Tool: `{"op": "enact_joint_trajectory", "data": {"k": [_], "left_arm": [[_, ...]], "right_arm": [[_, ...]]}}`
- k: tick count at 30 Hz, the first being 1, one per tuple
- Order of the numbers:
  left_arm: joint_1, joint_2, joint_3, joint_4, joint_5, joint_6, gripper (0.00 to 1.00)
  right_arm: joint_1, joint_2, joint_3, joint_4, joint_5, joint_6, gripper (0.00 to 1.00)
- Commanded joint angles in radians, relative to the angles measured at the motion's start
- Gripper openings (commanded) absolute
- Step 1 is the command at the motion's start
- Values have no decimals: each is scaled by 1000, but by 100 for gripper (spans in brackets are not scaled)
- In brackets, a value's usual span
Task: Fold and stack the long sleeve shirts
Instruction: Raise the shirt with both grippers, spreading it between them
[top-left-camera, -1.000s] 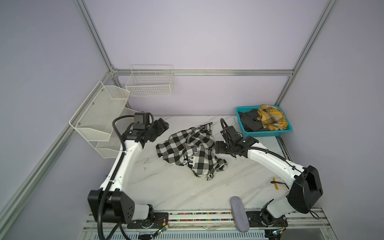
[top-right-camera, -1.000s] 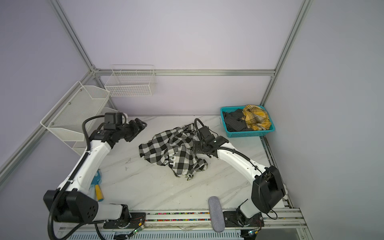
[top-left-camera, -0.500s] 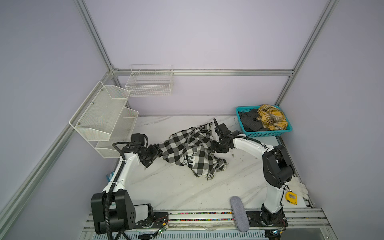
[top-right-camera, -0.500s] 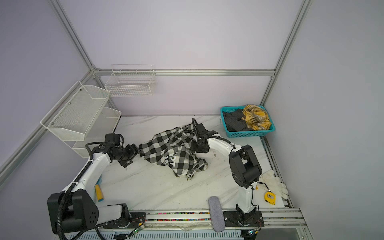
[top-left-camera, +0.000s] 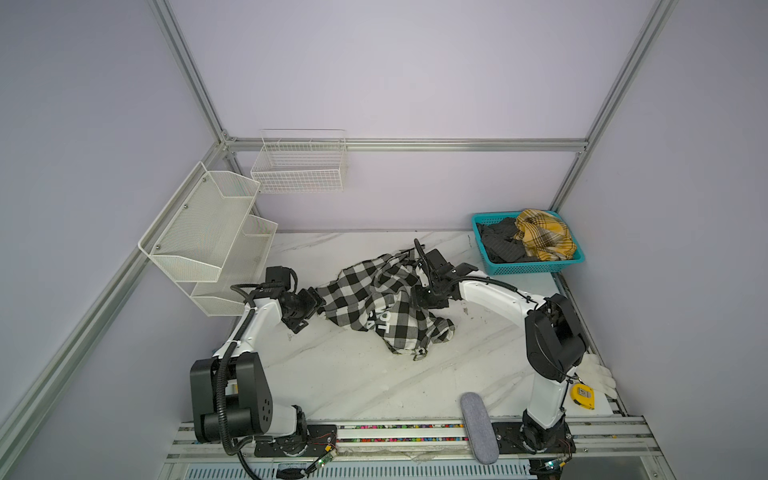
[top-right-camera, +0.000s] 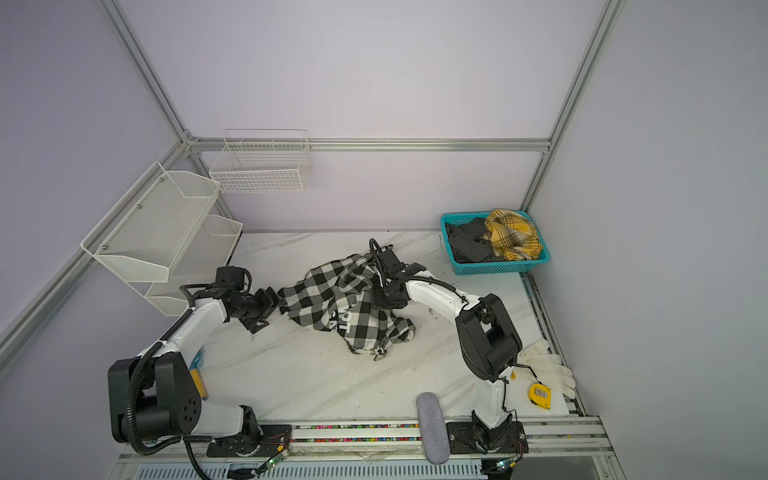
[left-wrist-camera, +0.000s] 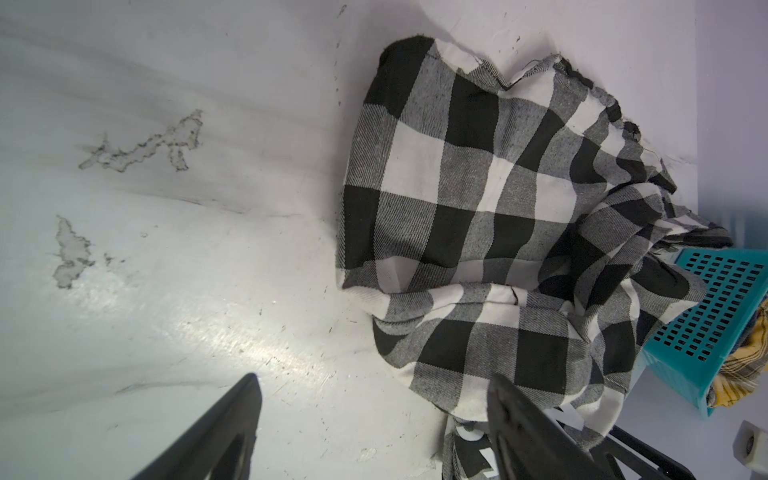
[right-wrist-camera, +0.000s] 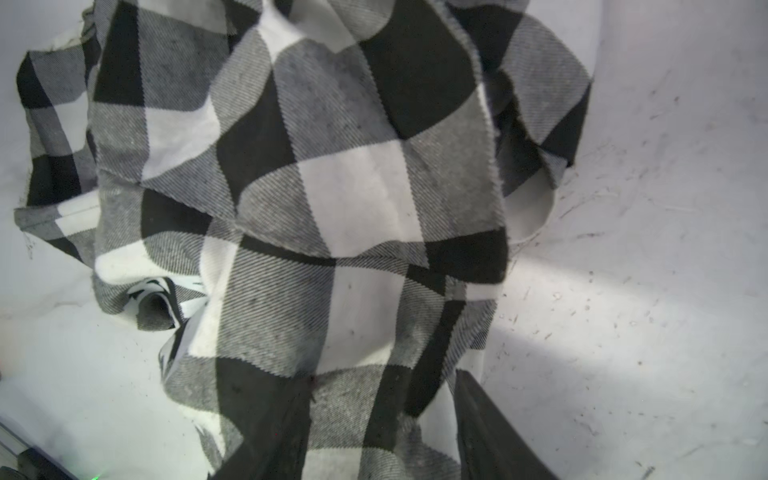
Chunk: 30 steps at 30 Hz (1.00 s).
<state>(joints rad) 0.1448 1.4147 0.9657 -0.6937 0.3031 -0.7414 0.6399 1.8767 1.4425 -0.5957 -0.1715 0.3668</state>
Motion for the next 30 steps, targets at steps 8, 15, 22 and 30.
{"op": "enact_joint_trajectory", "data": {"k": [8,15,22,30], "left_arm": [[10,68,-81,114,57,-70,84],[10,145,-86,223,126,-175,77],[9,228,-81,270,98,-224,61],[6,264,149,224,127,-257,0]], "right_arm": [[-13,-13,23,-91,156,17,0],[-22,-92,-39,-38,114,4,0],[-22,-125,-80,-12,121,23,0],[-104,-173,35,-28,226,12,0]]}}
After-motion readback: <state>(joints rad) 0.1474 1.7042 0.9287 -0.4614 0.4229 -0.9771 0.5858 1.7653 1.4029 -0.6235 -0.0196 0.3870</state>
